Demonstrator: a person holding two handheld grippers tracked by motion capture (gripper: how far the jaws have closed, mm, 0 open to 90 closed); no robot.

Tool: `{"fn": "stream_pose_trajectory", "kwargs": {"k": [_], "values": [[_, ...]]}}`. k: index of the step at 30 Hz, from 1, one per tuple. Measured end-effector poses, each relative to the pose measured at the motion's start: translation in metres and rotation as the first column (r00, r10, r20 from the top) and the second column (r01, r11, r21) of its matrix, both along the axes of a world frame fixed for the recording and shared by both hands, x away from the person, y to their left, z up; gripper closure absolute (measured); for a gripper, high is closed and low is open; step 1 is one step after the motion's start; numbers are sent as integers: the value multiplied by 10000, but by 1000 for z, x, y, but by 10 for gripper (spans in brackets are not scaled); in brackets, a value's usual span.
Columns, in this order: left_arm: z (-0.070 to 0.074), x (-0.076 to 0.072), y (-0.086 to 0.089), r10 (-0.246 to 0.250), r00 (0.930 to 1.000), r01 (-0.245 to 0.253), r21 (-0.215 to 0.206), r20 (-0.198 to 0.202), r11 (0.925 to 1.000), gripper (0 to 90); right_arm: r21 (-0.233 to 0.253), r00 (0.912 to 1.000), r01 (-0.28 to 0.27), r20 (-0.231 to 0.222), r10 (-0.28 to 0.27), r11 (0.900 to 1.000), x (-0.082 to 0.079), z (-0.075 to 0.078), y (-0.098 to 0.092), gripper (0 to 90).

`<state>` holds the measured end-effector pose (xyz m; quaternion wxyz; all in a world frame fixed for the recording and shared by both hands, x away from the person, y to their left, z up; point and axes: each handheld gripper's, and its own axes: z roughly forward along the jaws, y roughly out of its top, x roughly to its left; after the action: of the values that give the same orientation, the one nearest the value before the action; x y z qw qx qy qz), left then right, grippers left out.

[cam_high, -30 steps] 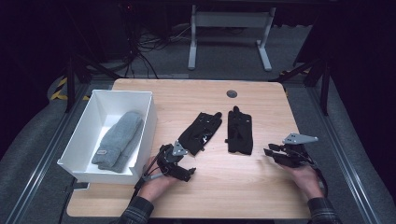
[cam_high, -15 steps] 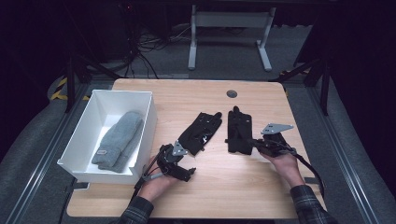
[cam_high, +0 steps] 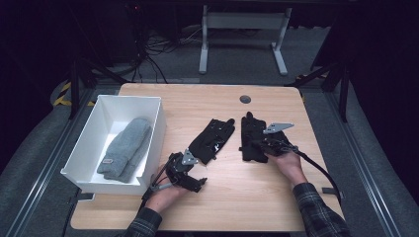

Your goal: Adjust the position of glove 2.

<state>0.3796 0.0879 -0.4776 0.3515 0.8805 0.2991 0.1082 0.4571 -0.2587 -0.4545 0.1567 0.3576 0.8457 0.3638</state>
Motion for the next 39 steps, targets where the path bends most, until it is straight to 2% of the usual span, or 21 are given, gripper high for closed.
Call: {"fn": "stream_pose_trajectory", "kwargs": {"k": [7,16,25,27,39], "values": [[0,0,0,-2,10000,2,-10,-7,10000,1,-259,10000,-64,-32,63,9996,-7,1,-5,900],[0,0,0,-38,10000,38,-50,19,10000,1,-468,9997,-194,-170,186,9987,-32,3,-18,900],[0,0,1,-76,10000,76,-26,6,10000,1,-430,9987,-347,-385,330,9985,-60,4,-31,900],[0,0,1,-75,10000,75,-26,7,10000,1,-424,9986,-357,-405,340,9985,-62,4,-31,900],[0,0,1,-91,10000,91,-25,2,10000,1,-529,9970,-597,-523,569,9968,-98,5,-37,900]]}}
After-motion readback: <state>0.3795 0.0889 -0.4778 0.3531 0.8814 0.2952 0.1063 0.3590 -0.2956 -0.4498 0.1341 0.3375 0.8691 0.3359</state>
